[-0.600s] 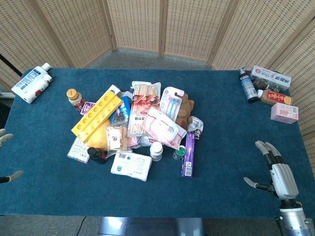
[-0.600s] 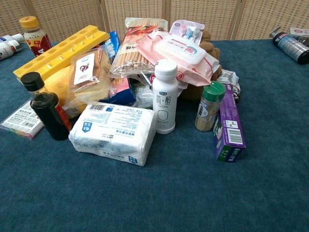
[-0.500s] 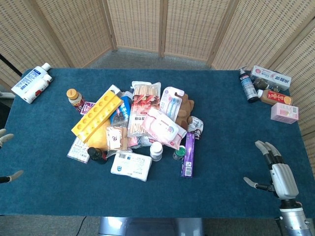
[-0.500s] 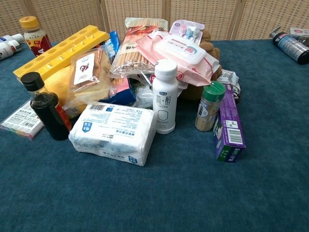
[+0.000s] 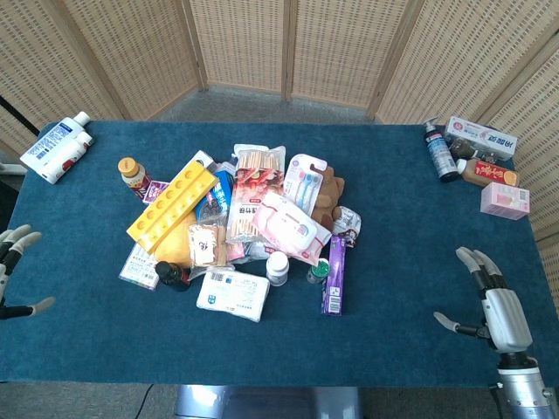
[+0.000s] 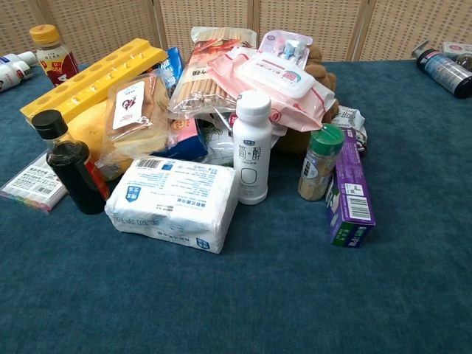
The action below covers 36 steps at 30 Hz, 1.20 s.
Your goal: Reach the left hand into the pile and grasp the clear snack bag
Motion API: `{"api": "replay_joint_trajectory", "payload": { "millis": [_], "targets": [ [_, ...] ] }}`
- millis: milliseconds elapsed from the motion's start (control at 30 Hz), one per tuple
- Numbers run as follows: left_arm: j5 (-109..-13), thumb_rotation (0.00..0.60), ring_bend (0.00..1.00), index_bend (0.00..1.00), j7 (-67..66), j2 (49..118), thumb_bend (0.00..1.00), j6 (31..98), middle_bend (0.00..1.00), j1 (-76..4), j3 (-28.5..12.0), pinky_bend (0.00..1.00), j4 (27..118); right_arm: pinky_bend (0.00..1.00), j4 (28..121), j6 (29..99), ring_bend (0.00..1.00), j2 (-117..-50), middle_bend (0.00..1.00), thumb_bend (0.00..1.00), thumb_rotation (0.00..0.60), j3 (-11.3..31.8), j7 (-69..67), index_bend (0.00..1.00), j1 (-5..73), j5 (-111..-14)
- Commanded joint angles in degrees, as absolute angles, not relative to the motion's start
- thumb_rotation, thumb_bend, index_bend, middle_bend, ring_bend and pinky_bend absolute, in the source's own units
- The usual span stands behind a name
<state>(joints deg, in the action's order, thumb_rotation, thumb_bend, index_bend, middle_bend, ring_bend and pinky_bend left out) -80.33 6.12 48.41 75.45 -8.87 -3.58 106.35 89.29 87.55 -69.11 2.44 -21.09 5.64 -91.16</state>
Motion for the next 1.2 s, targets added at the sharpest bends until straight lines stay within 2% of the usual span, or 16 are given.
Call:
{"api": "replay_joint_trajectory", "payload": {
  "millis": [33,133,333,600,733,933,1200],
  "targets": [
    [-82.0,0.6,0.0,0.11,5.9,50.2,0.0,75.1,0.0,-10.6,-4.6,0.0,104.7,0.0,89.3,87.6,0.0,-69.0,0.0,0.0,0.6,2.5,-21.2,0.06,5.6,-91.1],
    [-83.1,0.6,0.0,0.1,7.6,50.5,0.0,74.0,0.0,-12.2,-5.4,0.0,104.9,0.0,89.5,87.6,0.0,-68.9,0.0,0.0,0.6,2.5,-21.3,0.06,5.6,-91.1],
    [-80.1,0.6,0.0,0.09,10.0,45.9,0.0,66.2,0.0,-17.0,-7.1,0.0,111.8,0.0,89.7,87.7,0.0,-68.9,0.0,0.0,0.6,2.5,-21.3,0.06,5.6,-91.4],
    [-67.7,0.6,0.0,0.08,-0.6,45.2,0.0,56.0,0.0,-27.9,-12.3,0.0,120.3,0.0,90.3,88.2,0.0,-68.6,0.0,0.0,0.6,2.6,-21.9,0.06,5.6,-91.6],
    [-60.6,0.6,0.0,0.08,-9.4,48.4,0.0,52.7,0.0,-34.1,-13.2,0.0,120.7,0.0,90.4,88.5,0.0,-68.2,0.0,0.0,0.6,2.9,-22.6,0.06,5.5,-91.5],
    [-49.4,0.6,0.0,0.08,-24.5,55.7,0.0,50.9,0.0,-43.4,-11.1,0.0,120.3,0.0,90.9,88.8,0.0,-67.5,0.0,0.0,0.6,3.3,-23.9,0.06,5.5,-91.0],
    [-35.5,0.6,0.0,0.07,-39.2,66.8,0.0,57.1,0.0,-53.1,-8.3,0.0,119.0,0.0,91.5,89.2,0.0,-66.7,0.0,0.0,0.6,3.8,-25.4,0.06,5.3,-90.6]
  ]
}}
